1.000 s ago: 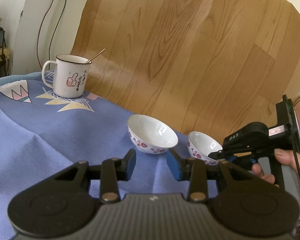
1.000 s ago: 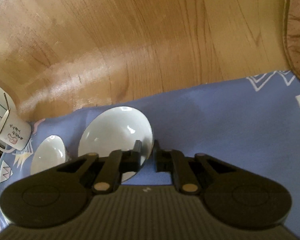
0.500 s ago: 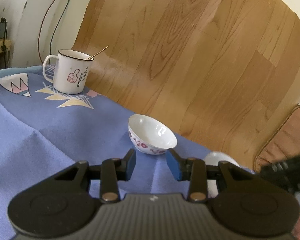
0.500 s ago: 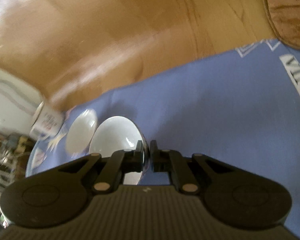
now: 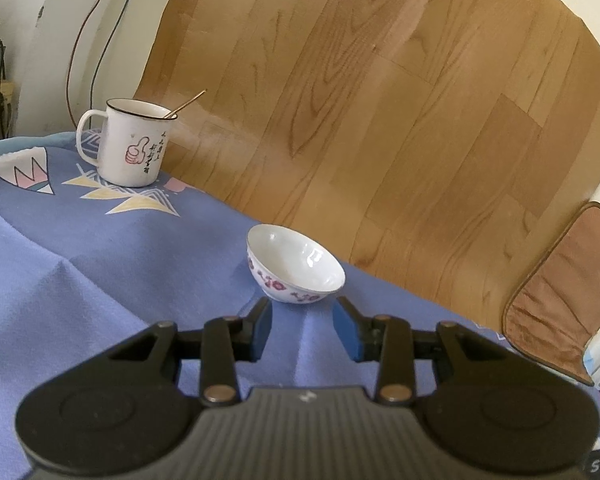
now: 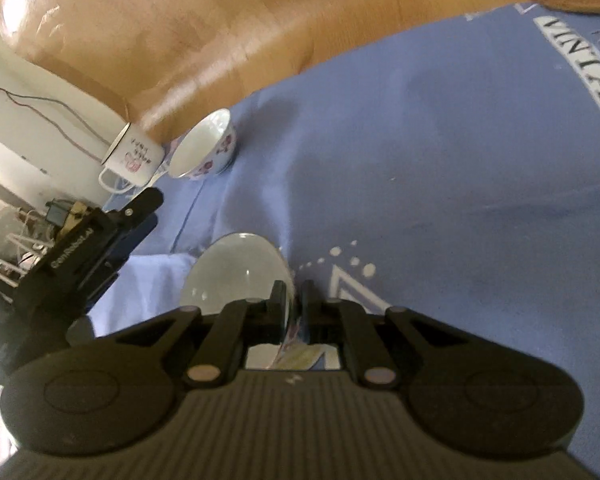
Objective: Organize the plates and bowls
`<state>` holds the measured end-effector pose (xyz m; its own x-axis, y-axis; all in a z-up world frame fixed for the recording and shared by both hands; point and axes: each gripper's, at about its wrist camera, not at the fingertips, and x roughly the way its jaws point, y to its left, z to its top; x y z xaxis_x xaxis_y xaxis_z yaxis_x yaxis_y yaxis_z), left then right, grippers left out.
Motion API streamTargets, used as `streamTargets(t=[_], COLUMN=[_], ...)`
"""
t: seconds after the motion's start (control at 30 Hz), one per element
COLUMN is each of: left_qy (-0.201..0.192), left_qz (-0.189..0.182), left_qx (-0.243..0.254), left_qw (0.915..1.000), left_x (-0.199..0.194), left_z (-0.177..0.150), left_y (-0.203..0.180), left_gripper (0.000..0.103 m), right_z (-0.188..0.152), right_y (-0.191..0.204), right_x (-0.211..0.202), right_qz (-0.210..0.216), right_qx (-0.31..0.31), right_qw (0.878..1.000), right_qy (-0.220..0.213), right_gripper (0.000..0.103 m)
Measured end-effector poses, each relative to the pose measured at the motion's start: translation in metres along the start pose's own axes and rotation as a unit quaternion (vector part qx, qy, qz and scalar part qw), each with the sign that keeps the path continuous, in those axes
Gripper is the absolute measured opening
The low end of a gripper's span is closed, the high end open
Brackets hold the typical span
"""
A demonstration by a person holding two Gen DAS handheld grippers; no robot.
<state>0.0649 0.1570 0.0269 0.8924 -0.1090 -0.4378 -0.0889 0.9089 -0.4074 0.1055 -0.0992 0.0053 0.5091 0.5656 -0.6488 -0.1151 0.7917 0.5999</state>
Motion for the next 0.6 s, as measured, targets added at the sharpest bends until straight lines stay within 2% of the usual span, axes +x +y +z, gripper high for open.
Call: streamTargets(t=[0.1, 0.27, 0.6], left_qy=[0.002, 0.002, 0.006], left_qz=[-0.001, -0.005, -0.020], left_qx=[-0.001, 0.001, -0.001], left_qw=[1.0000, 1.0000, 0.9998], left_x=[0.000, 0.000, 0.000], left_z=[-0.001, -0.001, 0.000], left_y=[0.000, -0.001, -0.001], left_gripper=[0.034, 0.034, 0.034], right_z=[-0.003, -0.008, -0.017], right_y=[0.000, 0.004, -0.002], right_x=[-0.008, -0.019, -0.036], right_qz=[0.005, -0.013, -0.019], right_qx=[0.002, -0.024, -0.023], right_qw=[1.000, 0.998, 0.996], right_qy=[-0.018, -0.057, -0.081], right_gripper=[0.013, 0.015, 0.016])
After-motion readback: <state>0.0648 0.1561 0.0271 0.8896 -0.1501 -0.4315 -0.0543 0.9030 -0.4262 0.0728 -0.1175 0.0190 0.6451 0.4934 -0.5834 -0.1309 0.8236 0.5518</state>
